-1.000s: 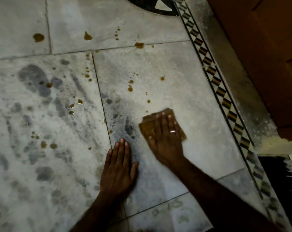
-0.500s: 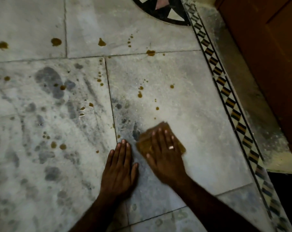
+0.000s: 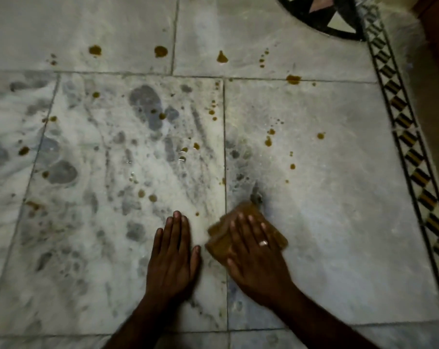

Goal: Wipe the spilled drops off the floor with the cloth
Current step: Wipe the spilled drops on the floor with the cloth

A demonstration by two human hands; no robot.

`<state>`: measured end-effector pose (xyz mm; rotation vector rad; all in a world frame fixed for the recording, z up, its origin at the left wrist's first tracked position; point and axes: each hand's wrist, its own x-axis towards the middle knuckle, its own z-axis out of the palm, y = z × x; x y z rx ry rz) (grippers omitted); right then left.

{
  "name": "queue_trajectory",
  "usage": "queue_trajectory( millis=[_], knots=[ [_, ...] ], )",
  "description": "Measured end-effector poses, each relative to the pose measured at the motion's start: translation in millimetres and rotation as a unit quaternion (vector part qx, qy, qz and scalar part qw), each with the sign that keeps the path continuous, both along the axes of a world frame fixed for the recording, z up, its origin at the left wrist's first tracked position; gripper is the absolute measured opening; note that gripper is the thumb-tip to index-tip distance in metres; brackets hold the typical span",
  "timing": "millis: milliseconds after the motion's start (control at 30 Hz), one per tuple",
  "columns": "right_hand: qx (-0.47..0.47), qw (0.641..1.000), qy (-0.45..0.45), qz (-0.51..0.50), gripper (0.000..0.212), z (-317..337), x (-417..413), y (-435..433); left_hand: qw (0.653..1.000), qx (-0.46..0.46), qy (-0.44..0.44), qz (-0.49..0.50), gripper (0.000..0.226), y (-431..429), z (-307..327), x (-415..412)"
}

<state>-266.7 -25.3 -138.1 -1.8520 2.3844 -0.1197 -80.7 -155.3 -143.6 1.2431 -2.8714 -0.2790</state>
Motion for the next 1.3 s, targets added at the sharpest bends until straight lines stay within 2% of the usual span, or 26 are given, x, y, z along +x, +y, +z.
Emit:
queue_trajectory(
  millis=[67,167,200,267,333,400,500,600,700,800,867,1000,1100,1200,1300],
  knots=[
    [-0.009,1.0,0.011,-0.01,0.075,2.9,-7.4,12.3,1.0,-0.002,-0.003,0.005,0.068,-6.6,1.3,13.6],
    [0.0,0.993,0.021,-0.113,0.077,11.8,-10.3,-34.7,0.999,-0.015,0.003,0.031,0.068,-12.7,2.1,22.4],
    [0.0,0.995,0.011,-0.096,0.078,13.8,1.5,-55.1,0.999,-0.017,0.006,0.041,0.068,-13.6,2.1,25.2],
    [-0.006,1.0,-0.011,0.012,0.078,12.9,28.8,-74.2,0.999,-0.018,0.018,0.04,0.066,-14.0,1.2,28.3],
    [-0.005,0.994,-0.011,0.105,0.077,7.0,40.2,-61.6,0.999,-0.024,0.019,0.027,0.065,-15.6,0.9,32.8],
    [0.001,0.991,0.002,0.134,0.077,6.6,30.3,-40.1,0.999,-0.023,0.016,0.038,0.064,-17.5,2.7,44.5],
    [-0.002,0.996,0.02,0.085,0.076,9.9,9.5,-38.8,0.997,-0.001,0.012,0.075,0.064,-19.3,6.4,58.1],
    [-0.009,0.999,0.005,0.045,0.077,15.5,29.8,-91.7,0.994,-0.008,0.015,0.107,0.065,-33.2,9.8,61.8],
    [-0.024,0.992,-0.006,0.127,0.075,10.8,65.0,-108.1,0.994,-0.023,0.009,0.11,0.064,-48.0,10.9,63.1],
    [-0.02,0.98,-0.007,0.198,0.077,5.2,54.4,-77.5,0.997,-0.011,0.007,0.074,0.065,-54.0,10.4,69.1],
    [-0.029,0.98,0.01,0.194,0.079,5.3,35.9,-69.7,0.996,-0.005,0.005,0.089,0.065,-57.0,10.1,75.9],
    [-0.017,0.997,0.012,0.08,0.077,13.6,51.8,-129.4,0.991,-0.009,-0.005,0.135,0.068,-70.6,8.2,87.1],
    [-0.023,0.984,-0.017,0.176,0.077,8.8,89.4,-138.2,0.987,-0.019,-0.002,0.16,0.067,-79.6,3.7,95.2],
    [-0.027,0.964,-0.02,0.264,0.074,1.8,75.7,-104.8,0.988,-0.019,-0.005,0.15,0.065,-88.1,5.0,105.3],
    [-0.024,0.979,-0.003,0.203,0.075,6.9,46.8,-110.8,0.988,-0.02,-0.012,0.152,0.065,-101.1,7.2,115.4]
  ],
)
